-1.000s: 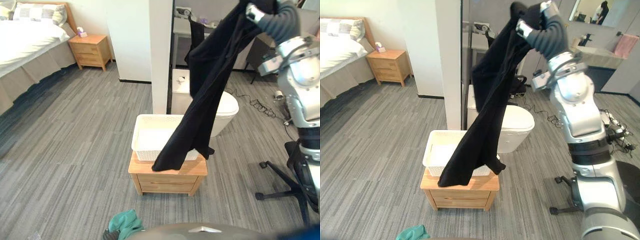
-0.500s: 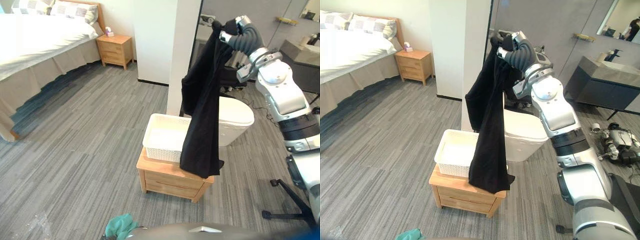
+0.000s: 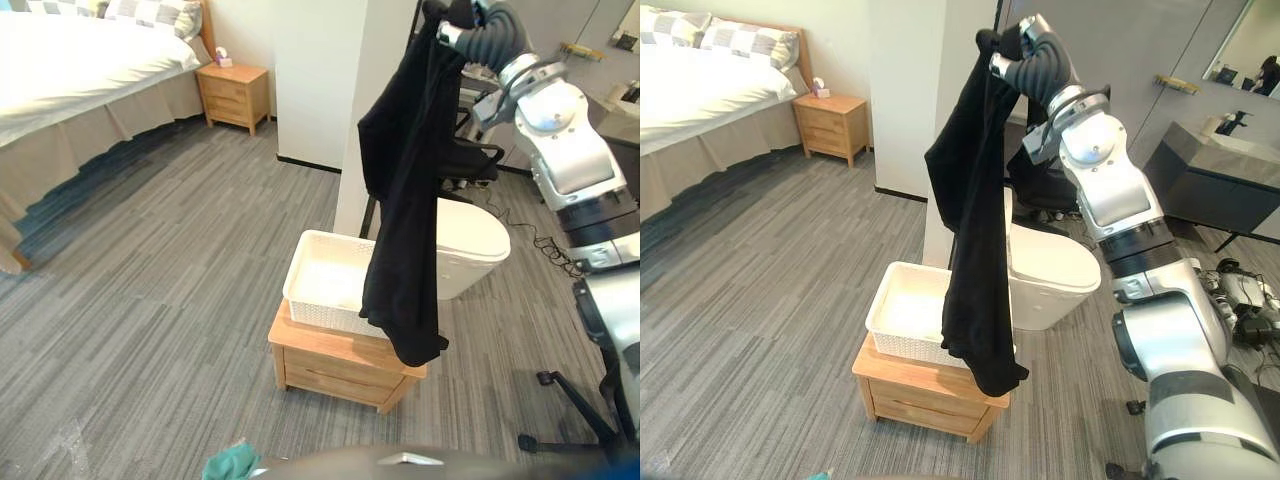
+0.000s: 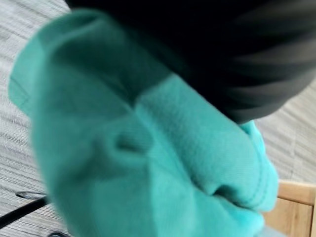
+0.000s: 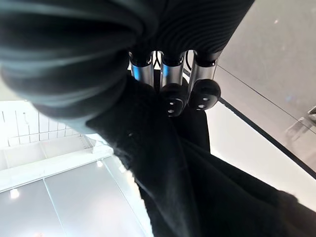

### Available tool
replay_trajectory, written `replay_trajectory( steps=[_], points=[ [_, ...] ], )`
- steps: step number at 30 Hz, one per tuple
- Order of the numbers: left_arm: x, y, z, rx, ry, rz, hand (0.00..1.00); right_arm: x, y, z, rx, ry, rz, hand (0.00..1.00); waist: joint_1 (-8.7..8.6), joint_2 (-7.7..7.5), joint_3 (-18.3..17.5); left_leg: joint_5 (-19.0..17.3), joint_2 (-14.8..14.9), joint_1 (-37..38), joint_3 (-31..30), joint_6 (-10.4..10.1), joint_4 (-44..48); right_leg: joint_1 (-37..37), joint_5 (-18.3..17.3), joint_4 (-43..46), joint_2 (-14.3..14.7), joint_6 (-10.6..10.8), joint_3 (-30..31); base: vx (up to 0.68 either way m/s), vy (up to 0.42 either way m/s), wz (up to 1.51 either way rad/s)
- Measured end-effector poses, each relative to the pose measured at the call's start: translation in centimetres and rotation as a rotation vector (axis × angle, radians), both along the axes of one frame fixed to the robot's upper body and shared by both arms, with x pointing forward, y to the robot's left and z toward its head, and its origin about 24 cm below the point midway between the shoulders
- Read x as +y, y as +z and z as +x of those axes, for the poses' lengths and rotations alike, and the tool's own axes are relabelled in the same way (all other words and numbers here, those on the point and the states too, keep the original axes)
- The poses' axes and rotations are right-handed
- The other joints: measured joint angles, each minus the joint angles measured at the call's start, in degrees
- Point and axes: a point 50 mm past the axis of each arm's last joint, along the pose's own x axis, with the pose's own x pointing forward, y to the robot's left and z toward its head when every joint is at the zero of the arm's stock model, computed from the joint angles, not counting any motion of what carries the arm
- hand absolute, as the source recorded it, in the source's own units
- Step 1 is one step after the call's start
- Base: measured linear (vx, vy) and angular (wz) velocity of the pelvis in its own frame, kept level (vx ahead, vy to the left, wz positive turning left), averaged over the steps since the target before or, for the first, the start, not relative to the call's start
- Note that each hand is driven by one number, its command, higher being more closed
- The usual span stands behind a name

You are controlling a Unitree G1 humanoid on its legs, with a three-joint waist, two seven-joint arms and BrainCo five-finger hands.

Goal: Tidy the bed and pick cloth on bed and put in laundry

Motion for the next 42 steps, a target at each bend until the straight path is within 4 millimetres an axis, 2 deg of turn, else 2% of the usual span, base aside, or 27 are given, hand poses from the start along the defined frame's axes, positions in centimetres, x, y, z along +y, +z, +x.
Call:
replay_trajectory(
  steps=[5,9,12,16,18,24,27,28,29,30,31,32,34,36,38,40,42],
  points=[
    [-0.1,-0.1,-0.2,0.010,0.021,0.009,1.00,1.1,-0.4,0.4,0.012,0.023,-0.067,1.00,0.03,0.19,-0.3,-0.8,0.6,0.2,2.0,-0.1,0.0,0.6,0.0,-0.2,0.1,0.0,-1.6,0.00,-0.009,0.08],
    [-0.1,-0.2,-0.6,0.021,0.045,0.005,1.00,1.1,-0.4,0.5,0.010,0.024,-0.069,1.00,0.34,0.59,-0.6,-0.5,1.2,0.8,3.6,-0.2,0.0,1.7,-0.1,-0.5,0.1,0.0,-3.3,0.01,-0.019,0.18],
    [0.0,-0.2,-0.8,0.025,0.070,0.008,1.00,1.9,0.7,0.7,-0.014,0.033,-0.091,1.00,0.55,0.54,-0.8,-0.3,1.2,0.5,3.6,-0.4,0.0,1.8,-0.4,-1.0,0.1,-0.6,-5.2,0.01,-0.030,0.08],
    [0.1,-0.2,-0.8,0.028,0.060,0.012,1.00,1.7,1.6,0.7,-0.026,0.031,-0.043,1.00,0.76,0.20,-1.2,0.3,1.5,-0.1,4.6,-0.5,0.0,2.1,-0.5,-1.2,0.2,-0.6,-7.8,0.02,-0.029,0.20],
    [0.1,-0.2,-0.5,0.023,0.052,0.014,1.00,1.4,1.4,0.9,-0.007,0.017,-0.019,1.00,1.82,0.23,-1.2,0.4,1.5,-0.2,4.6,-0.5,0.0,2.1,-0.5,-1.1,0.1,-0.6,-8.6,0.01,-0.007,0.10],
    [0.6,-0.1,0.3,0.017,0.046,0.043,1.00,1.2,-0.9,2.4,0.156,-0.058,0.008,1.00,2.07,0.01,-0.4,0.9,1.9,-1.1,5.0,-0.6,0.0,2.0,-0.5,-0.8,0.1,-0.6,-11.1,0.01,-0.005,0.16],
    [1.7,0.3,3.5,-0.051,0.017,0.066,1.00,2.1,-2.1,3.0,0.228,-0.083,0.044,1.00,3.26,-1.08,3.6,1.8,3.3,-4.0,6.4,-0.8,0.0,-1.9,-0.6,0.9,0.8,-0.9,-11.1,-0.08,-0.014,-0.03],
    [2.7,0.9,6.0,-0.109,-0.021,0.095,1.00,2.5,-1.8,2.9,0.218,-0.095,0.078,1.00,3.59,-2.14,5.9,2.7,4.1,-7.4,6.5,-0.8,0.1,-5.6,-1.0,2.0,1.3,-1.5,-11.7,-0.13,-0.040,0.16],
    [3.9,2.0,9.2,-0.200,-0.046,0.132,1.00,2.5,-1.2,2.8,0.200,-0.122,0.125,1.00,4.09,-3.08,9.7,4.1,4.9,-10.6,6.5,-0.8,0.1,-9.0,-1.4,2.7,1.8,-2.0,-12.7,-0.15,-0.065,0.25],
    [4.3,2.7,11.0,-0.254,-0.048,0.148,1.00,2.4,-0.8,2.8,0.194,-0.139,0.145,1.00,4.37,-3.89,11.4,5.0,5.4,-12.1,6.6,-0.7,0.1,-10.4,-1.5,2.8,2.1,-1.9,-13.2,-0.15,-0.053,0.36],
    [4.9,4.1,13.9,-0.344,-0.061,0.178,1.00,2.1,-0.4,2.9,0.193,-0.181,0.171,1.00,4.87,-3.71,15.3,7.1,6.3,-14.9,6.0,-0.5,0.1,-12.8,-1.2,3.0,2.9,-1.9,-14.1,-0.15,-0.033,0.26],
    [5.4,5.0,15.4,-0.394,-0.059,0.197,1.00,1.8,-0.3,3.1,0.210,-0.209,0.180,1.00,5.07,-3.74,17.8,9.0,6.5,-16.3,5.1,-0.3,0.1,-13.7,-0.5,3.0,3.5,-2.4,-14.5,-0.10,0.004,0.26],
    [6.9,6.2,16.6,-0.427,-0.045,0.240,1.00,0.9,-0.8,3.8,0.285,-0.259,0.214,1.00,4.94,-4.83,21.3,10.8,6.4,-19.6,2.9,0.6,0.4,-15.6,1.8,1.9,4.1,-2.8,-15.6,0.01,0.055,0.28],
    [7.6,6.7,17.1,-0.428,-0.032,0.265,1.00,0.4,-0.3,4.0,0.311,-0.286,0.233,1.00,4.86,-5.45,23.4,11.2,6.2,-21.1,2.3,1.0,0.4,-16.5,3.2,1.3,4.2,-2.4,-15.4,0.08,0.108,0.23],
    [7.5,7.4,18.7,-0.469,-0.019,0.258,1.00,-0.5,2.0,3.7,0.272,-0.286,0.261,1.00,5.07,-5.30,24.8,11.3,6.0,-23.7,1.6,1.1,0.4,-18.4,5.0,0.0,4.3,-2.1,-14.5,0.06,0.135,0.11],
    [7.5,7.8,19.4,-0.488,-0.010,0.249,1.00,-0.6,3.2,3.4,0.250,-0.268,0.259,1.00,5.13,-4.73,25.4,11.3,5.6,-25.3,1.6,1.2,0.4,-19.9,5.9,-0.6,4.2,-2.3,-13.8,0.03,0.117,-0.01],
    [7.1,8.0,20.3,-0.491,-0.056,0.250,1.00,-0.9,3.1,3.5,0.263,-0.268,0.230,1.00,5.34,-3.42,26.6,11.2,5.1,-25.5,1.6,1.4,0.4,-20.2,6.0,-0.6,3.7,-2.2,-13.7,0.01,0.122,0.00]
  ],
)
